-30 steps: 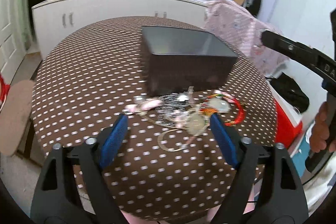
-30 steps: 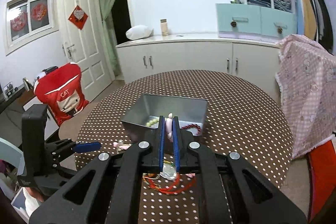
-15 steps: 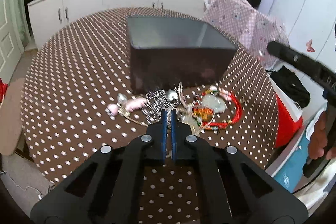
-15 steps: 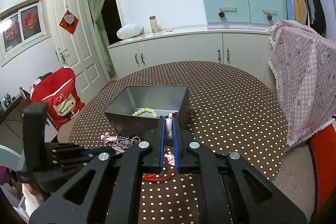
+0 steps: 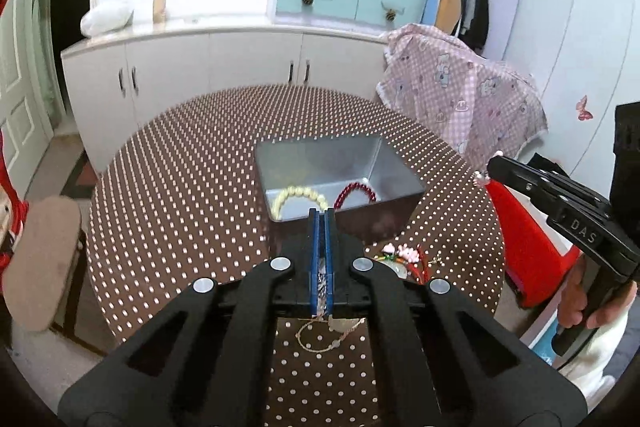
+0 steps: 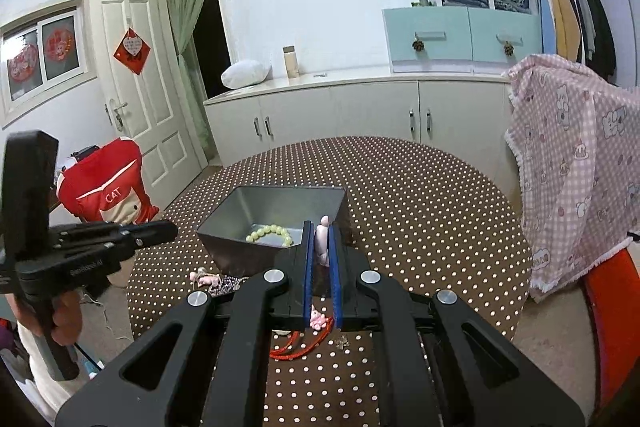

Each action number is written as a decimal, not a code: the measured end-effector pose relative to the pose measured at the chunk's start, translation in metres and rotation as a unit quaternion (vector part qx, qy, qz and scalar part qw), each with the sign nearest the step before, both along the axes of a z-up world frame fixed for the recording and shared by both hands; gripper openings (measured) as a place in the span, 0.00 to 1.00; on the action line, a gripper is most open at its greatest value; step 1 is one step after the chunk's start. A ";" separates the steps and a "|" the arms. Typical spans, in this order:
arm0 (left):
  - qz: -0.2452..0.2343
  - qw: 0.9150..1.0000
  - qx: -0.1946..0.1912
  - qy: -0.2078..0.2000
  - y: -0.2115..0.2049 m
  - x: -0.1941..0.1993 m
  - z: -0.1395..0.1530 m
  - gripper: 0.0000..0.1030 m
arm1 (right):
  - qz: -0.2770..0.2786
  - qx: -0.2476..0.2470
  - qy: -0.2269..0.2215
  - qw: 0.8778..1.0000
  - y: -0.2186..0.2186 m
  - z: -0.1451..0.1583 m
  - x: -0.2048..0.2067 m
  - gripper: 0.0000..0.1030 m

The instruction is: Organize jewelry

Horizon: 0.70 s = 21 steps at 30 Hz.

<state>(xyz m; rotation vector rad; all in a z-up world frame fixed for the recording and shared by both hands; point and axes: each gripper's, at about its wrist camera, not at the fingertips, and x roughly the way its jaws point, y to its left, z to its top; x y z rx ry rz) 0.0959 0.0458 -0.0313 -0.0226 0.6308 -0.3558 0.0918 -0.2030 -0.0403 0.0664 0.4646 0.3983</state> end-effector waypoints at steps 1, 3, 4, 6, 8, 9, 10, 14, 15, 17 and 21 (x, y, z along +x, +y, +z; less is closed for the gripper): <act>-0.007 1.000 0.008 -0.006 -0.002 -0.002 -0.001 0.03 | 0.001 0.000 0.000 1.000 0.000 0.000 0.000 0.06; -0.007 1.000 0.014 -0.009 -0.002 -0.005 -0.007 0.04 | 0.002 0.001 0.003 1.000 -0.001 -0.002 0.000 0.06; -0.007 1.000 0.019 0.000 -0.003 -0.006 -0.012 0.04 | 0.001 0.002 0.006 1.000 -0.001 -0.004 0.001 0.06; -0.007 0.999 0.034 0.019 -0.005 -0.006 -0.023 0.21 | 0.000 0.003 0.014 1.000 -0.003 -0.009 0.002 0.06; -0.005 0.999 0.033 0.033 -0.004 -0.005 -0.032 0.85 | -0.001 0.005 0.019 1.000 -0.004 -0.012 0.003 0.06; -0.001 0.999 0.018 0.030 -0.002 -0.006 -0.034 0.87 | 0.000 0.005 0.020 1.000 -0.004 -0.012 0.003 0.06; 0.002 1.000 -0.001 0.026 0.002 -0.008 -0.037 0.87 | 0.000 0.006 0.021 1.000 -0.005 -0.013 0.003 0.06; 0.003 0.999 0.007 0.041 -0.001 -0.005 -0.050 0.87 | 0.000 0.007 0.024 1.000 -0.005 -0.015 0.003 0.06; -0.003 0.999 0.013 0.051 -0.006 -0.001 -0.056 0.86 | 0.000 0.007 0.024 1.000 -0.005 -0.015 0.003 0.06; -0.008 0.998 0.023 0.064 -0.012 0.001 -0.064 0.65 | 0.001 0.007 0.025 1.000 -0.004 -0.016 0.003 0.06; -0.009 0.995 0.045 0.088 -0.026 0.010 -0.079 0.23 | -0.003 0.007 0.030 1.000 -0.007 -0.018 0.006 0.06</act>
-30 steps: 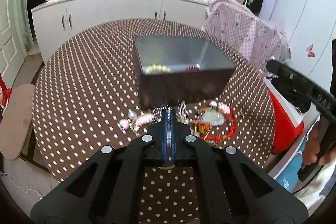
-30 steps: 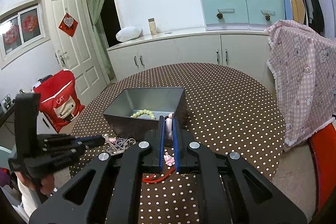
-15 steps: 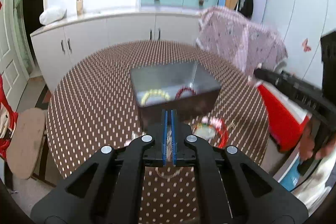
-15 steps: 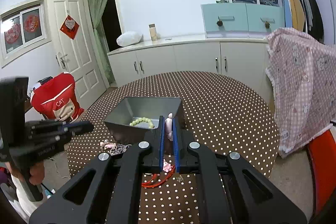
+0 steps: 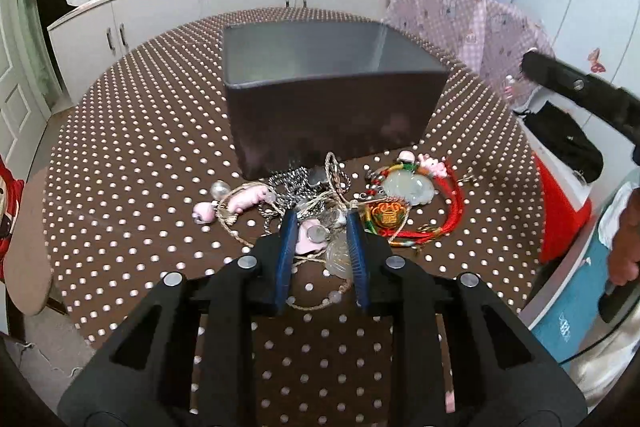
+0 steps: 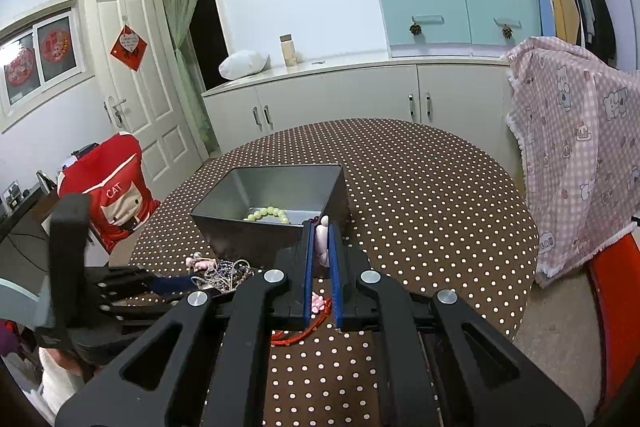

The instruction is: Organize jewelry

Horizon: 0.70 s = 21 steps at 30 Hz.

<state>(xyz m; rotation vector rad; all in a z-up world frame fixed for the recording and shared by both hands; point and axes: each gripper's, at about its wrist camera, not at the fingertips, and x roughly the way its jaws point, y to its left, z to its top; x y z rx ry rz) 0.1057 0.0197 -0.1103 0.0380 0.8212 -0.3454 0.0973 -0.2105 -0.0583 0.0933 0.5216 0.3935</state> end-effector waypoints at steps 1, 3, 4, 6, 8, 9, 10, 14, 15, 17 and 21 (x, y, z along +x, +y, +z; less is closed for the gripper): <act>0.003 1.000 0.004 -0.009 -0.001 -0.001 0.001 0.21 | -0.002 0.001 0.000 1.000 -0.001 0.000 0.000 0.06; 0.004 1.000 -0.001 -0.014 0.000 -0.002 0.005 0.03 | -0.005 0.002 0.000 1.000 -0.003 0.001 0.000 0.06; 0.005 1.000 -0.010 -0.014 0.003 -0.001 0.008 0.03 | -0.007 0.003 -0.001 1.000 -0.004 0.001 0.000 0.06; 0.008 1.000 -0.013 -0.020 0.006 -0.001 0.014 0.03 | -0.009 0.005 -0.003 1.000 -0.006 0.002 -0.001 0.06; 0.008 0.999 -0.015 -0.027 0.009 -0.002 0.019 0.02 | -0.009 0.006 -0.005 1.000 -0.006 0.002 -0.003 0.06; 0.007 0.999 -0.019 -0.029 0.010 -0.003 0.022 0.02 | -0.009 0.007 -0.005 1.000 -0.006 0.002 -0.003 0.06; 0.006 0.999 -0.021 -0.030 0.010 -0.004 0.024 0.02 | -0.009 0.006 -0.006 1.000 -0.006 0.003 -0.004 0.06; 0.009 0.999 -0.024 -0.048 0.013 -0.005 0.041 0.02 | -0.006 0.004 -0.012 1.000 -0.002 0.007 -0.006 0.06; 0.007 0.998 -0.027 -0.055 0.013 -0.005 0.047 0.02 | -0.005 0.003 -0.015 1.000 -0.002 0.008 -0.006 0.06; 0.005 0.997 -0.029 -0.067 0.014 -0.005 0.058 0.02 | -0.002 0.001 -0.023 1.000 0.000 0.014 -0.008 0.06; 0.002 0.995 -0.026 -0.094 0.015 -0.006 0.079 0.02 | 0.001 -0.004 -0.036 0.999 0.003 0.023 -0.008 0.06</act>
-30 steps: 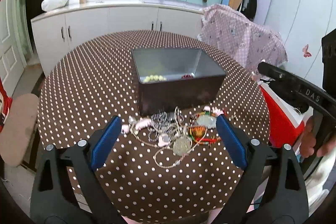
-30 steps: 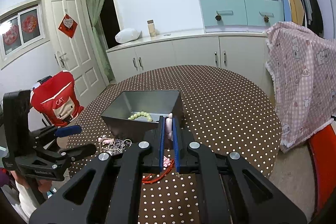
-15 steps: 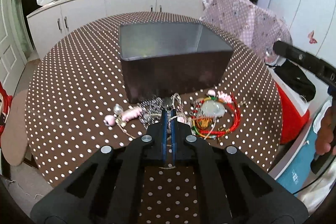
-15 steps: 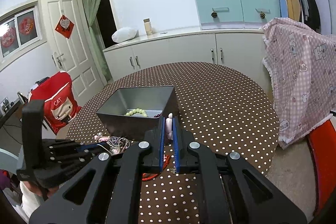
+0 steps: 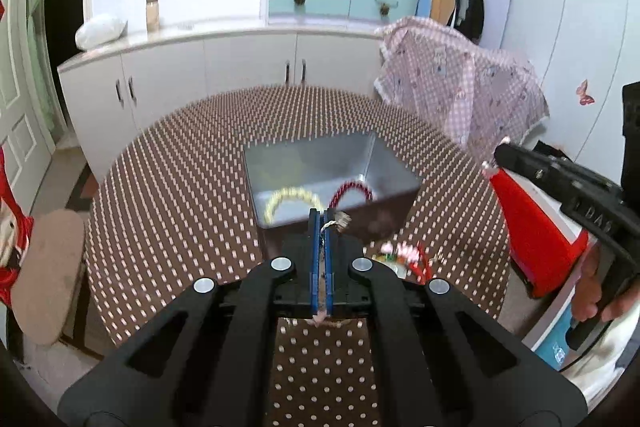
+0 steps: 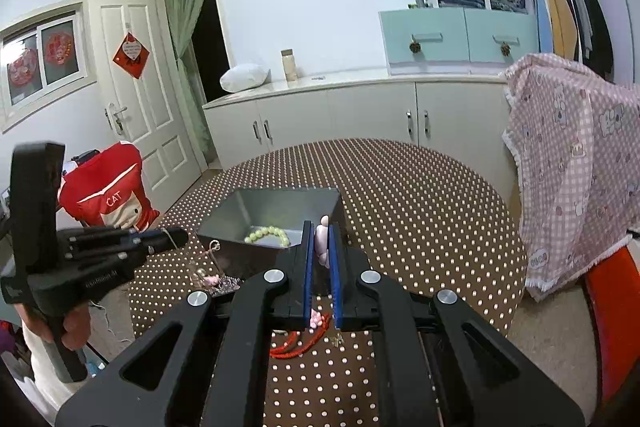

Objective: Organize jewelry
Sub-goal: 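Carry both items over the grey box and open the right gripper to drop the charm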

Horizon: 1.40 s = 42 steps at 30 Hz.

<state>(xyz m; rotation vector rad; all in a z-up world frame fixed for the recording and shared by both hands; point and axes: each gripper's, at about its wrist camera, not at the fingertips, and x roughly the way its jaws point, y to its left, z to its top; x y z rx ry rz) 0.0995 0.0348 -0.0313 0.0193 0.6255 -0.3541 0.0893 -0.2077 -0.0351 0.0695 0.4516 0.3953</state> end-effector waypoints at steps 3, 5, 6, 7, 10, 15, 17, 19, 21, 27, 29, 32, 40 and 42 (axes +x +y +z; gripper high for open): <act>-0.001 1.000 0.000 -0.017 -0.003 0.001 0.017 0.02 | 0.003 -0.003 -0.010 1.000 0.003 0.007 0.000 0.06; -0.003 1.000 0.002 -0.030 -0.004 0.000 0.028 0.02 | 0.006 -0.006 -0.017 1.000 0.006 0.013 -0.001 0.06; -0.003 0.999 0.001 -0.036 -0.004 -0.001 0.033 0.02 | 0.007 -0.007 -0.019 1.000 0.007 0.014 -0.001 0.06; -0.005 0.999 0.001 -0.039 -0.006 -0.001 0.037 0.02 | 0.009 -0.009 -0.024 1.000 0.008 0.018 -0.001 0.06; -0.006 0.999 -0.003 -0.048 -0.007 0.001 0.049 0.02 | 0.013 -0.013 -0.033 0.999 0.012 0.026 -0.002 0.06; -0.010 0.998 -0.009 -0.053 -0.007 0.009 0.064 0.02 | 0.025 -0.022 -0.053 0.998 0.020 0.044 0.001 0.06; -0.010 0.998 -0.012 -0.057 -0.008 0.013 0.072 0.02 | 0.029 -0.024 -0.061 0.997 0.024 0.051 0.002 0.06; -0.009 0.998 -0.014 -0.062 -0.009 0.015 0.078 0.02 | 0.032 -0.026 -0.069 0.997 0.026 0.058 0.003 0.06; -0.010 0.997 -0.016 -0.068 -0.009 0.017 0.086 0.02 | 0.035 -0.027 -0.077 0.996 0.029 0.064 0.005 0.06; -0.008 0.995 -0.027 -0.095 -0.007 0.022 0.117 0.02 | 0.045 -0.031 -0.094 0.994 0.036 0.085 0.017 0.06; -0.006 0.994 -0.031 -0.106 -0.007 0.024 0.129 0.02 | 0.047 -0.035 -0.100 0.993 0.039 0.092 0.022 0.06; -0.005 0.993 -0.032 -0.113 -0.008 0.028 0.137 0.02 | 0.052 -0.036 -0.105 0.992 0.041 0.097 0.027 0.06; -0.009 0.997 -0.028 -0.067 -0.012 0.056 0.100 0.02 | 0.065 -0.035 -0.074 0.994 0.050 0.075 0.044 0.06; -0.007 0.999 -0.028 -0.044 -0.011 0.065 0.083 0.02 | 0.070 -0.036 -0.056 0.995 0.053 0.062 0.049 0.06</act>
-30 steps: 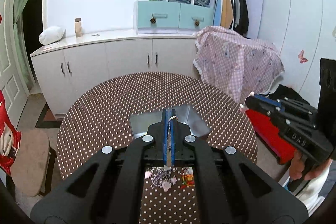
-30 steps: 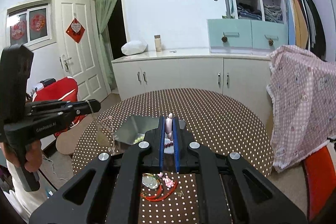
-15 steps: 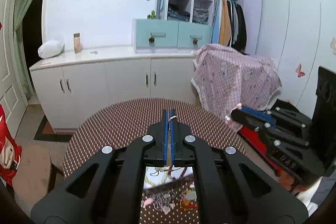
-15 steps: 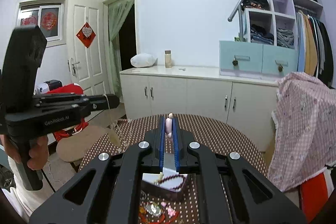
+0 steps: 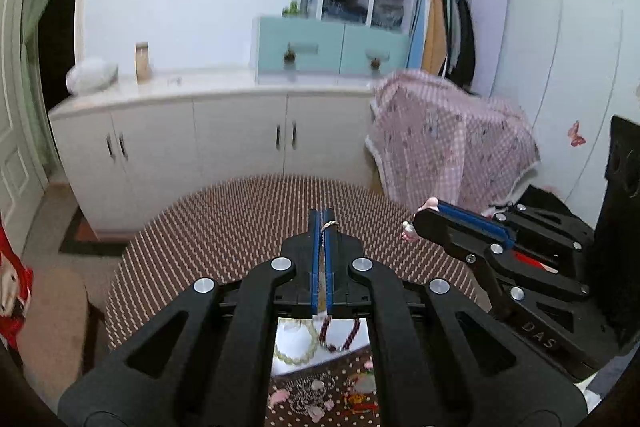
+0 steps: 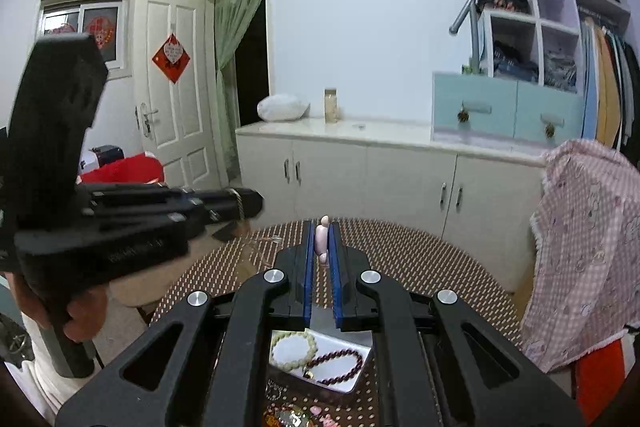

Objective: Organize jewelry
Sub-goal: 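Carry both items over the grey box and open the right gripper to drop the charm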

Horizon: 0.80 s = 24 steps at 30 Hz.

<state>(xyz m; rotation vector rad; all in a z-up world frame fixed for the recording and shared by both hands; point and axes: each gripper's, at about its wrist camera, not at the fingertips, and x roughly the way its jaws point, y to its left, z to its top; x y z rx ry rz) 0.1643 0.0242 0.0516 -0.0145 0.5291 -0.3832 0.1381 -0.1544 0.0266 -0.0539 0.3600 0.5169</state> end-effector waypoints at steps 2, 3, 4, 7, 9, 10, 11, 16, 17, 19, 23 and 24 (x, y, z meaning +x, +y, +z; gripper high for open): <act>0.006 1.000 0.001 0.023 0.000 0.008 -0.018 0.02 | 0.002 0.000 0.021 1.000 0.003 -0.012 0.008 0.06; 0.008 0.999 0.001 0.033 0.001 0.012 -0.026 0.02 | 0.003 0.000 0.031 1.000 0.003 -0.017 0.011 0.06; 0.011 0.999 0.001 0.048 0.002 0.016 -0.037 0.02 | 0.004 0.000 0.046 0.999 0.004 -0.026 0.016 0.06; 0.013 0.998 0.009 0.069 0.003 0.023 -0.055 0.03 | 0.013 -0.007 0.076 0.997 0.006 -0.042 0.025 0.06; 0.019 0.996 0.024 0.083 0.001 0.026 -0.063 0.03 | 0.014 -0.011 0.087 0.996 0.007 -0.048 0.028 0.08; 0.023 0.995 0.036 0.093 0.001 0.029 -0.068 0.03 | 0.008 -0.010 0.094 0.996 0.005 -0.049 0.029 0.13; 0.024 0.994 0.042 0.099 0.001 0.030 -0.070 0.03 | 0.004 -0.005 0.096 0.995 0.002 -0.048 0.030 0.17; 0.036 0.991 0.052 0.116 0.004 0.033 -0.075 0.03 | -0.009 0.001 0.079 0.997 -0.007 -0.040 0.022 0.42; 0.036 0.991 0.053 0.120 0.005 0.033 -0.077 0.03 | -0.011 0.000 0.078 0.997 -0.008 -0.039 0.021 0.43; 0.030 0.989 0.057 0.132 0.003 0.035 -0.079 0.03 | -0.015 -0.002 0.075 0.997 -0.008 -0.038 0.019 0.47; 0.029 0.988 0.059 0.142 0.002 0.036 -0.082 0.04 | -0.016 -0.004 0.074 0.997 -0.008 -0.040 0.016 0.48; 0.029 0.987 0.059 0.144 0.002 0.035 -0.083 0.12 | -0.016 -0.005 0.074 0.997 -0.008 -0.040 0.015 0.49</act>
